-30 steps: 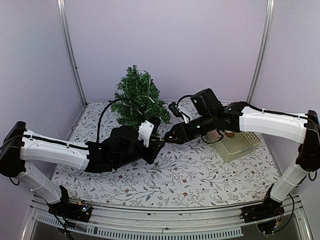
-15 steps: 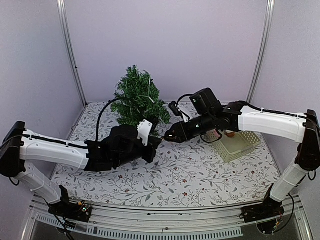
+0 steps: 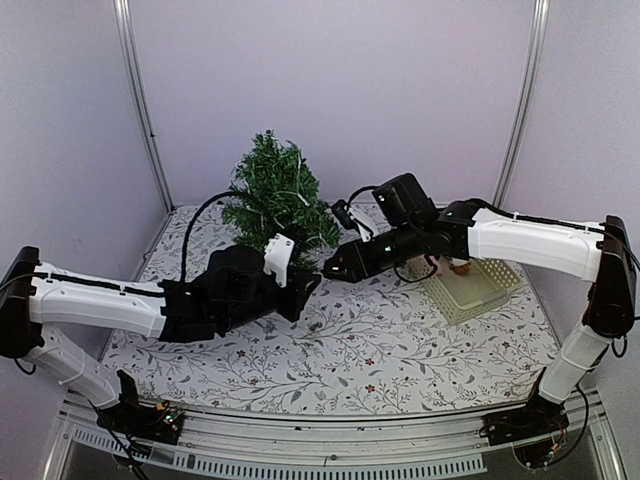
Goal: Decorate the small christmas tree
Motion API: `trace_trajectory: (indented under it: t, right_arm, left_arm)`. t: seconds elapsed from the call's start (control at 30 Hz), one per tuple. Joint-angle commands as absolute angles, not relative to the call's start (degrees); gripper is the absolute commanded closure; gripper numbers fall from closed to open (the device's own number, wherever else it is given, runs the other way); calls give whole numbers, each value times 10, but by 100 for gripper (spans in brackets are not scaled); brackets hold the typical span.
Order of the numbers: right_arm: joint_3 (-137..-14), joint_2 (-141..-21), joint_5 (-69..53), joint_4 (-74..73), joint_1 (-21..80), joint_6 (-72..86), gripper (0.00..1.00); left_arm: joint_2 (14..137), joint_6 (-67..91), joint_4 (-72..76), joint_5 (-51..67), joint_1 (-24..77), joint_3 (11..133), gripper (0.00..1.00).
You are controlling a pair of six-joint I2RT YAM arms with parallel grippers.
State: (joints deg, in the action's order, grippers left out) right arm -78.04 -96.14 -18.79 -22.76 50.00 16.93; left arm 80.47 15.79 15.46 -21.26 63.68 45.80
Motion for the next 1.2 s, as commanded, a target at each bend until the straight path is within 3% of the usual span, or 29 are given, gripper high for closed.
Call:
trace_trajectory:
  t: [0.0,0.63,1.17]
  right_arm:
    - [-781,-959,-189,-227,505,167,64]
    - [-723,-936,-200,-228,469,185,65]
    - [-630,-955,-205,-230,392,130,67]
  left_arm:
    - [787,160,150,-213,631,447,76]
    - [688,110,138,-119,633,353,73]
    - [854,85,189,-76,673,393,73]
